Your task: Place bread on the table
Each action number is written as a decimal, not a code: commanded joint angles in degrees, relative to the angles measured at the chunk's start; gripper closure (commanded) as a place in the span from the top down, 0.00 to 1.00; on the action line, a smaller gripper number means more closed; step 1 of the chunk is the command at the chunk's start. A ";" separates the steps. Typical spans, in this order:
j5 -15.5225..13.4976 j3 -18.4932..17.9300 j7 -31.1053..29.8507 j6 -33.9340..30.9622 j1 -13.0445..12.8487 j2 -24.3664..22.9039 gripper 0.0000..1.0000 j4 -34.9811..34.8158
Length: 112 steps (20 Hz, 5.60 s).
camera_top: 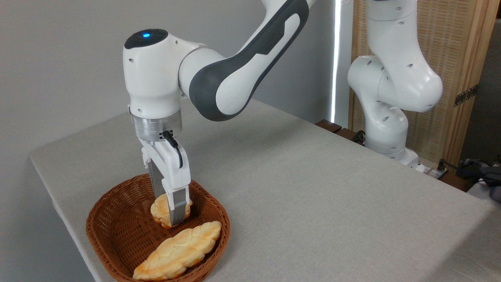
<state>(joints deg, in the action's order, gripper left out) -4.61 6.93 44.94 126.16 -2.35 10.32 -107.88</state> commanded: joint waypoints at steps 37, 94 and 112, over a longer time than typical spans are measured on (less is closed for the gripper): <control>-6.29 -2.53 -0.65 -29.48 1.91 -25.61 0.29 -0.05; -2.43 -2.01 -3.11 -33.60 -0.90 -19.57 1.00 10.30; 1.44 -6.83 -6.27 -31.07 -2.56 -11.37 1.00 19.47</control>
<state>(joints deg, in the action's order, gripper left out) -4.05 4.23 39.46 93.99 -1.67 -1.17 -88.91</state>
